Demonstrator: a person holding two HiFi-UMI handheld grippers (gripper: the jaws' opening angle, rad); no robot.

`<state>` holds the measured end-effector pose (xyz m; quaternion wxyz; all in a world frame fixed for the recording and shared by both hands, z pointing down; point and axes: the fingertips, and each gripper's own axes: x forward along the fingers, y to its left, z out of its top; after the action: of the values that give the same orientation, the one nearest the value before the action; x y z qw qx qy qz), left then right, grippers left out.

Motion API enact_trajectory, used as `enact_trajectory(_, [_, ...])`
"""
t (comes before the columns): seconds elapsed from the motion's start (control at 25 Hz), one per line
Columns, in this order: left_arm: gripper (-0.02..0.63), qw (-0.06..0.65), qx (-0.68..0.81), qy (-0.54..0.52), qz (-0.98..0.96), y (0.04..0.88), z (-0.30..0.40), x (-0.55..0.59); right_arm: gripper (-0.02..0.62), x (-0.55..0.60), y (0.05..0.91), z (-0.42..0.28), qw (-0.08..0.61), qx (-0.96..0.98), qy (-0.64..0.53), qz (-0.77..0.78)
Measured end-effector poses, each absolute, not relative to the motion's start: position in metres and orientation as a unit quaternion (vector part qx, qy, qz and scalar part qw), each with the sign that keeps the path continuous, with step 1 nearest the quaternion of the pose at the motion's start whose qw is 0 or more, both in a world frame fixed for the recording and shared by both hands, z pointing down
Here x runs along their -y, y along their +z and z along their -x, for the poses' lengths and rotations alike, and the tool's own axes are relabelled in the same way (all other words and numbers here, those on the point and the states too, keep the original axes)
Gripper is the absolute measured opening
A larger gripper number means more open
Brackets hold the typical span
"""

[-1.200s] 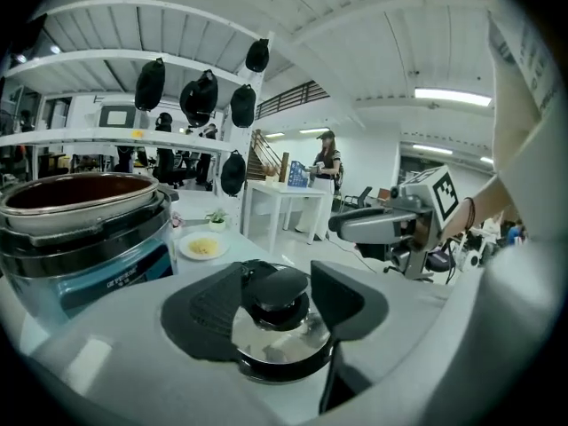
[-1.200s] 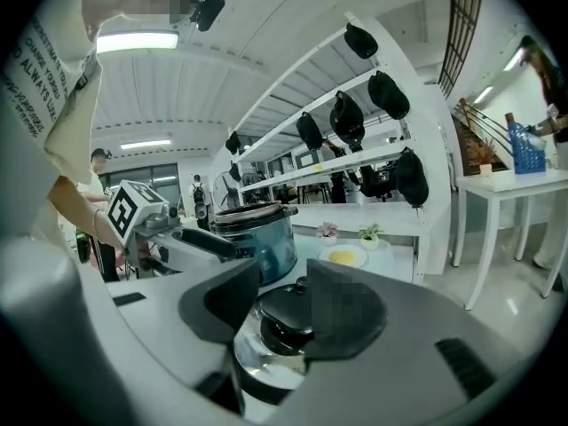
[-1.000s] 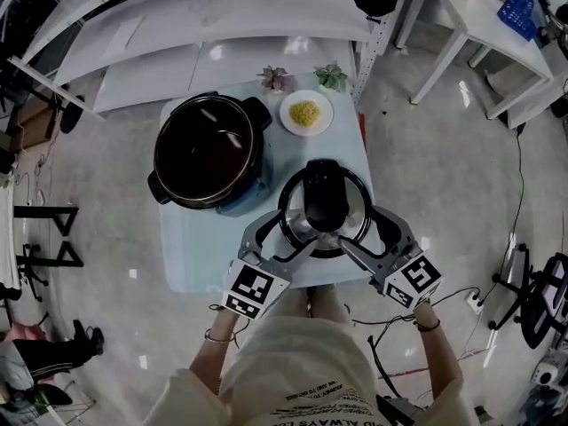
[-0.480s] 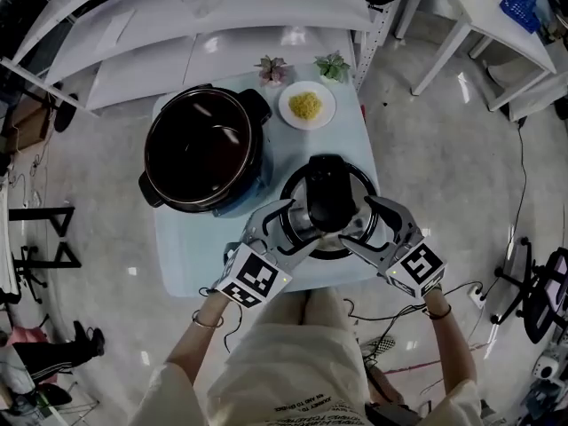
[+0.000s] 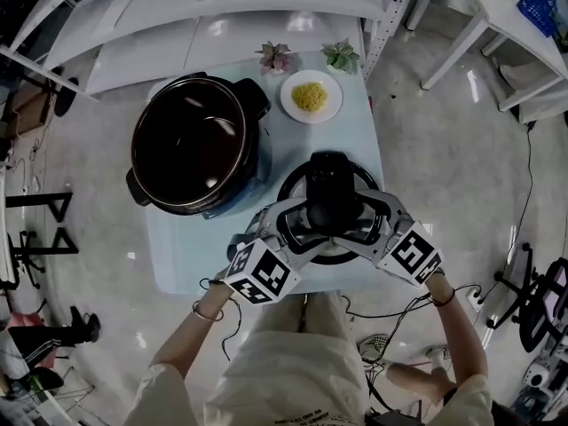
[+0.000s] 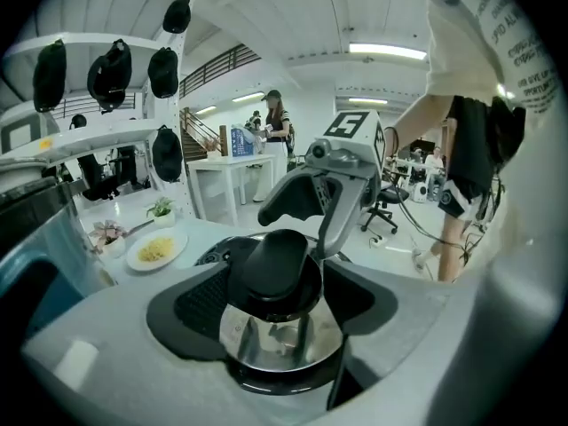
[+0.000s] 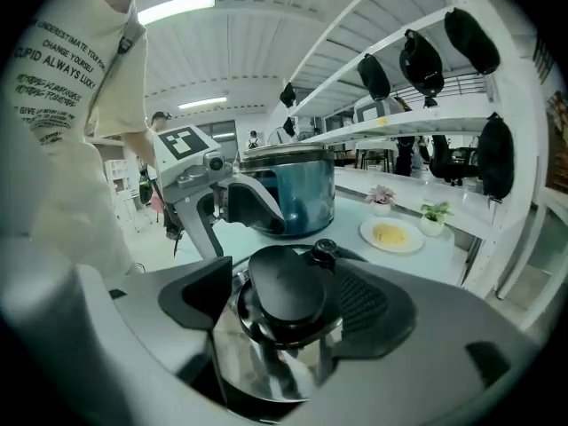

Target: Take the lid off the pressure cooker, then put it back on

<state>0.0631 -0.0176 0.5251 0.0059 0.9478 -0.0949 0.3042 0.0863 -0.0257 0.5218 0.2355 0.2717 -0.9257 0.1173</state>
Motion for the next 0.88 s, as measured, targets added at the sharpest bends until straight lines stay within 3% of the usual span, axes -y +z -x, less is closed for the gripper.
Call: enact_trajectory(0.88, [0.319, -0.008, 0.028, 0.354, -0.935, 0.561, -0.086, 0.028, 0.341, 0.033, 0.556, -0.083, 0.296, 0.938, 0.116, -0.136])
